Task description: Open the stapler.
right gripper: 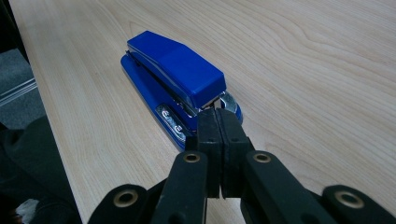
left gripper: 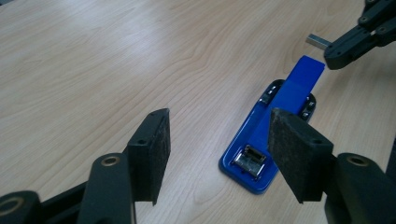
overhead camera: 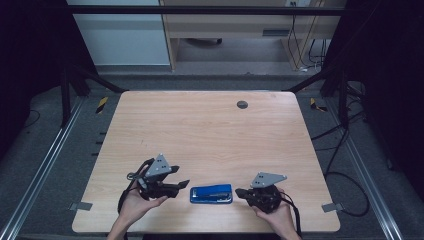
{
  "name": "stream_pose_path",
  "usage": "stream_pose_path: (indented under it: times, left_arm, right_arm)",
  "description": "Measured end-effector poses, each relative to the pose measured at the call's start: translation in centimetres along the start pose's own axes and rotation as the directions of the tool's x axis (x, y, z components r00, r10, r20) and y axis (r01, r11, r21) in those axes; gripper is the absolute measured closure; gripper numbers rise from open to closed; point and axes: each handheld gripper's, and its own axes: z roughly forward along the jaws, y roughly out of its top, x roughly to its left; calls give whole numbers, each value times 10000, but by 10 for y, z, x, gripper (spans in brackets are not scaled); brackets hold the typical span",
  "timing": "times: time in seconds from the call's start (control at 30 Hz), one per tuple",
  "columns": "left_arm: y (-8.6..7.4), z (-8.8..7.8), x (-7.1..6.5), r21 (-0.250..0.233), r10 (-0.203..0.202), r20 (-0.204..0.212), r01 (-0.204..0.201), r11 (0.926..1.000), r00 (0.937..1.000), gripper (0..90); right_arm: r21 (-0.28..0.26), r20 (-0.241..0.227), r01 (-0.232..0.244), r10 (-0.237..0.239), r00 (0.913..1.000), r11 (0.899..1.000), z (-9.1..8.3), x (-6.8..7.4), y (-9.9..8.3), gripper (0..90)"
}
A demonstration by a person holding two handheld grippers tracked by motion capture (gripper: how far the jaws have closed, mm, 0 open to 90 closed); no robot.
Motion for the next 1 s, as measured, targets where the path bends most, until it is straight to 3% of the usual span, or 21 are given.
stream_pose_path:
  times: [0.27, 0.3, 0.37, 0.53, 0.67, 0.7, 0.77, 0.8, 0.97, 1.0]
  left_arm:
    - [18, 10, -10, 344, 603, 339, -614, 9975, 9976, 466]
    - [24, 14, -11, 506, 730, 566, -759, 9958, 9957, 477]
    - [27, 16, -11, 623, 831, 639, -870, 9943, 9945, 484]
    - [42, 23, -16, 1063, 1385, 1242, -1519, 9827, 9826, 493]
    - [49, 26, -18, 1259, 1690, 1352, -1861, 9744, 9763, 498]
    - [53, 28, -19, 1413, 1872, 1394, -2067, 9682, 9724, 499]
    - [55, 29, -19, 1441, 1911, 1477, -2123, 9665, 9704, 499]
    - [58, 32, -21, 1560, 2056, 1528, -2291, 9608, 9666, 500]
    - [62, 40, -25, 1732, 2286, 1706, -2576, 9506, 9585, 503]
    - [62, 44, -27, 1802, 2412, 1817, -2734, 9449, 9533, 504]
  right_arm:
    - [103, -75, -19, 19, 10000, 9999, 0, 0, -2, 892]
    - [104, -80, -80, 81, 9999, 9999, 0, -1, -2, 893]
    - [149, -98, -123, 124, 9999, 9998, 1, -1, -3, 895]
    - [242, -41, -95, 96, 9999, 9997, 3, -1, -4, 898]
    - [183, 50, -80, 79, 10000, 9998, 3, -1, -4, 900]
    - [155, 15, -54, 54, 10000, 9999, 3, -1, -4, 889]
    - [110, -56, -45, 46, 10000, 9999, 3, 0, -4, 890]
    - [133, -53, -42, 43, 10000, 9999, 4, 0, -4, 894]
    - [162, -77, -71, 73, 9999, 9998, 5, 0, -5, 900]
    - [189, -93, -51, 53, 9999, 9998, 6, 0, -5, 900]
